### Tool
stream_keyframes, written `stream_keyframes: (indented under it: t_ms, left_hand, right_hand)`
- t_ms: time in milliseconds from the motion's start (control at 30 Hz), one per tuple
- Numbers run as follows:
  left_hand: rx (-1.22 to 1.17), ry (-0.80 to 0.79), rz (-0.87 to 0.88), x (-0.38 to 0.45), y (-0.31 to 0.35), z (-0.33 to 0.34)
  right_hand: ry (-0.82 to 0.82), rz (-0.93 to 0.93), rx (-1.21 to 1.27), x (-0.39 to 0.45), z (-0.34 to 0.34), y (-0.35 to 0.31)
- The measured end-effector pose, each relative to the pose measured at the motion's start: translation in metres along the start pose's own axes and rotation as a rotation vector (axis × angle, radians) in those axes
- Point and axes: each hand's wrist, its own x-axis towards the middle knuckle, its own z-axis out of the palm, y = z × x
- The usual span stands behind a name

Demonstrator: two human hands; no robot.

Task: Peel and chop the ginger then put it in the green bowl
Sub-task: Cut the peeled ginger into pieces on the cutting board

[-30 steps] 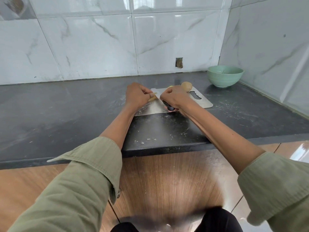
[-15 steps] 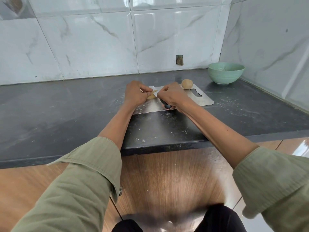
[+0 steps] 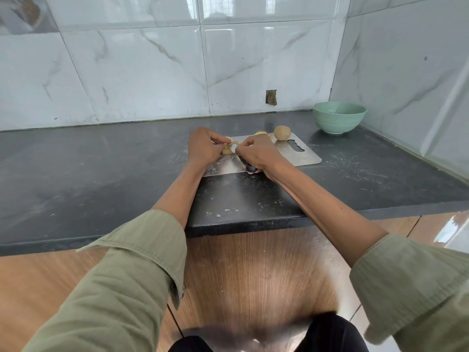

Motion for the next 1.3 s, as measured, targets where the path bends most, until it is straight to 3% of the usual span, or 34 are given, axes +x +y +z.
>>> stream_keyframes:
  t_ms: [500, 700, 933, 1100, 1200, 1300]
  left_hand:
    - [0.000, -0.010, -0.020, -0.002, 0.005, 0.000]
    - [0.039, -0.020, 0.003, -0.004, 0.009, -0.004]
    - [0.072, 0.010, 0.013, -0.003, 0.004, -0.001]
    - [0.002, 0.053, -0.052, -0.007, 0.015, -0.003]
    - [-0.006, 0.064, -0.049, -0.006, 0.014, 0.000]
    - [0.057, -0.027, -0.045, -0.005, 0.011, 0.006]
  right_hand:
    - [-0.058, 0.037, 0.128, -0.004, -0.005, -0.003]
    - [-0.145, 0.217, 0.260, 0.001, -0.017, -0.006]
    - [-0.211, 0.258, 0.386, 0.002, -0.022, -0.007]
    - [-0.098, 0.195, 0.267, 0.014, -0.035, -0.008]
    - [-0.024, 0.050, 0.130, 0.032, -0.054, -0.013]
    - [0.038, -0.092, 0.162, 0.054, -0.075, -0.013]
